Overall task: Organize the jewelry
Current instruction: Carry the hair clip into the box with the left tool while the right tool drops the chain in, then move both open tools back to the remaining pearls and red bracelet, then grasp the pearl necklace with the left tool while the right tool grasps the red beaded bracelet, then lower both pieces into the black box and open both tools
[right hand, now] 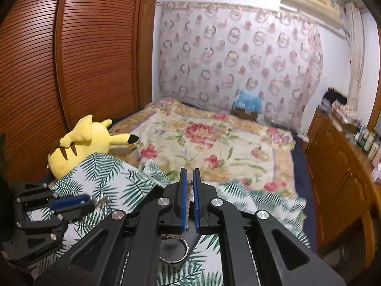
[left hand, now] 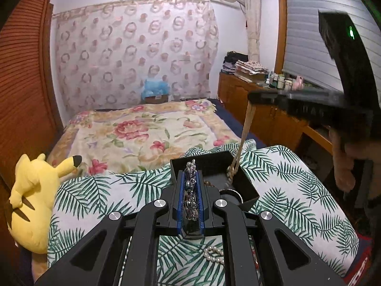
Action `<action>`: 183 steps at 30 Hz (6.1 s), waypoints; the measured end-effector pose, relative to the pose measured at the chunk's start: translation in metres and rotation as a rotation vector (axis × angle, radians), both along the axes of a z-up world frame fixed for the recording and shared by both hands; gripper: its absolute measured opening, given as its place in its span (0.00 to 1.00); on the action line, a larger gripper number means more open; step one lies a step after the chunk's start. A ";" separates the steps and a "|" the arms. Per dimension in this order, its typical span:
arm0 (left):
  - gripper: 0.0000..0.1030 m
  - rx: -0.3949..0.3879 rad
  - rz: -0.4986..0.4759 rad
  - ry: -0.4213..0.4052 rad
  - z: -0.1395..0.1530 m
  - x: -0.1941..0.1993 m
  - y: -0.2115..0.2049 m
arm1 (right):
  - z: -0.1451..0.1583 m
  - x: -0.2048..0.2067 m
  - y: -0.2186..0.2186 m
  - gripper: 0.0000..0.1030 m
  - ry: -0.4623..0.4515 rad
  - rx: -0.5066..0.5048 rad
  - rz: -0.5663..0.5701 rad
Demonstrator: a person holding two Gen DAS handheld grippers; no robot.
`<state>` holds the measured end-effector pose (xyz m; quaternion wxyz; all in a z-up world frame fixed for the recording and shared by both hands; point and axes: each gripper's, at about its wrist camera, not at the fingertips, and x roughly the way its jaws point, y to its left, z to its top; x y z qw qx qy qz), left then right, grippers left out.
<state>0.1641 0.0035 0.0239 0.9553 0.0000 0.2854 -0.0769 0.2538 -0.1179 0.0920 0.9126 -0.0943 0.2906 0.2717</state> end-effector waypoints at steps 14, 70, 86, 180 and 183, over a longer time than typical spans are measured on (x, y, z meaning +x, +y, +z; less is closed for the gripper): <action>0.08 0.017 0.021 0.034 -0.014 0.040 -0.011 | -0.057 -0.008 -0.032 0.25 0.084 0.006 -0.019; 0.71 0.113 -0.072 0.292 -0.121 -0.009 -0.024 | -0.171 -0.113 -0.043 0.24 0.263 -0.113 0.138; 0.49 0.110 -0.086 0.296 -0.121 -0.008 -0.024 | -0.158 -0.118 -0.056 0.09 0.233 -0.066 0.118; 0.07 -0.043 -0.169 -0.108 0.120 0.019 -0.020 | -0.015 -0.023 -0.041 0.09 0.094 0.080 0.148; 0.07 -0.044 -0.170 -0.106 0.119 0.025 -0.019 | -0.019 -0.017 -0.037 0.09 0.105 0.082 0.158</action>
